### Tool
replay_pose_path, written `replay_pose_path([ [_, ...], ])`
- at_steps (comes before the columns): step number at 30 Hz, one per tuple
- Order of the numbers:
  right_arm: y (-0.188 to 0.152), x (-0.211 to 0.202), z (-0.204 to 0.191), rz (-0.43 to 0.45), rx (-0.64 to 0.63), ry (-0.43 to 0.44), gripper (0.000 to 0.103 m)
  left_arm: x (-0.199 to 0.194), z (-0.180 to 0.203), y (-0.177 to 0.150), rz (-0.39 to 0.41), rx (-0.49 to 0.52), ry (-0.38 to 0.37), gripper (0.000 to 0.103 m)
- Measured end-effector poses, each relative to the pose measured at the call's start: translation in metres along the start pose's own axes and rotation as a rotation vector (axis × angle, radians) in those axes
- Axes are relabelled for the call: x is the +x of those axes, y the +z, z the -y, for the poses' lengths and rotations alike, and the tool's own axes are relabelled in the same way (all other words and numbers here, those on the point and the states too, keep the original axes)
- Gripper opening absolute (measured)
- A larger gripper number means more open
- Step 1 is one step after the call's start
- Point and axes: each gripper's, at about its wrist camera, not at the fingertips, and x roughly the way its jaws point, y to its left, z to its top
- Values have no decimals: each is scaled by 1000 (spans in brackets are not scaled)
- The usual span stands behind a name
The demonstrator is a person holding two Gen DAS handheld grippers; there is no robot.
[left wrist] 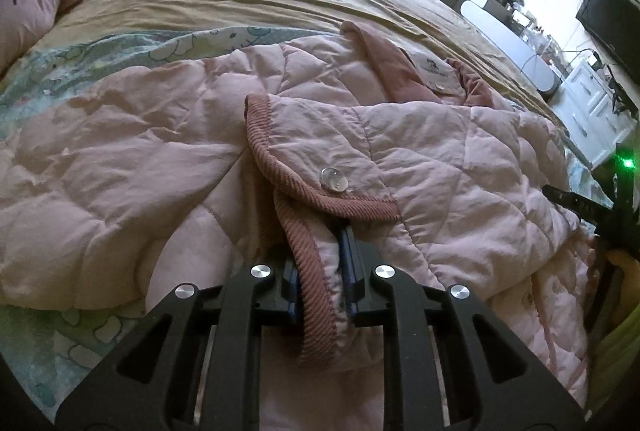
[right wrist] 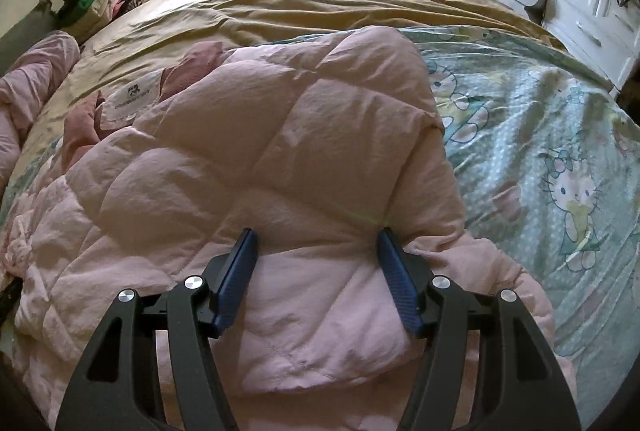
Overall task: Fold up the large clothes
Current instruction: 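Release the folded front edge from the left tool and withdraw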
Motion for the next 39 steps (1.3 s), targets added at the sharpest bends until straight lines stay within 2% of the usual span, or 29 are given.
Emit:
replay_pose_path([
  [13,-13,-17,5,-3,47,-5,64,-11,1,-4,-17,6,3,18],
  [14,-15,-19,5,-2,46,-2,66,-12,1,-5,-17,9,12,25],
  [15,-16,-21,5,0,44,3,67,-15,2,-6,-14,15,34,37],
  [16,-18,-25,4,7,45,12,72,-17,2,-6,-10,17,49,44],
  [17,-20,-29,3,15,50,23,79,-19,2,-7,-8,15,54,45],
  [20,-26,-47,0,54,71,79,90,-30,-3,-7,5,-11,43,49],
  [21,-28,-52,-1,67,74,99,92,-34,-4,-7,11,-14,48,57],
  [25,-33,-64,-8,72,76,146,92,-48,-2,-6,29,-22,50,79],
  [27,-35,-68,-12,75,76,157,93,-54,-1,-6,37,-20,58,94],
  [31,-37,-77,-20,95,74,169,98,-68,1,-5,53,-29,75,94],
  [39,-38,-99,-42,142,38,176,98,-85,0,-8,52,-22,113,94],
])
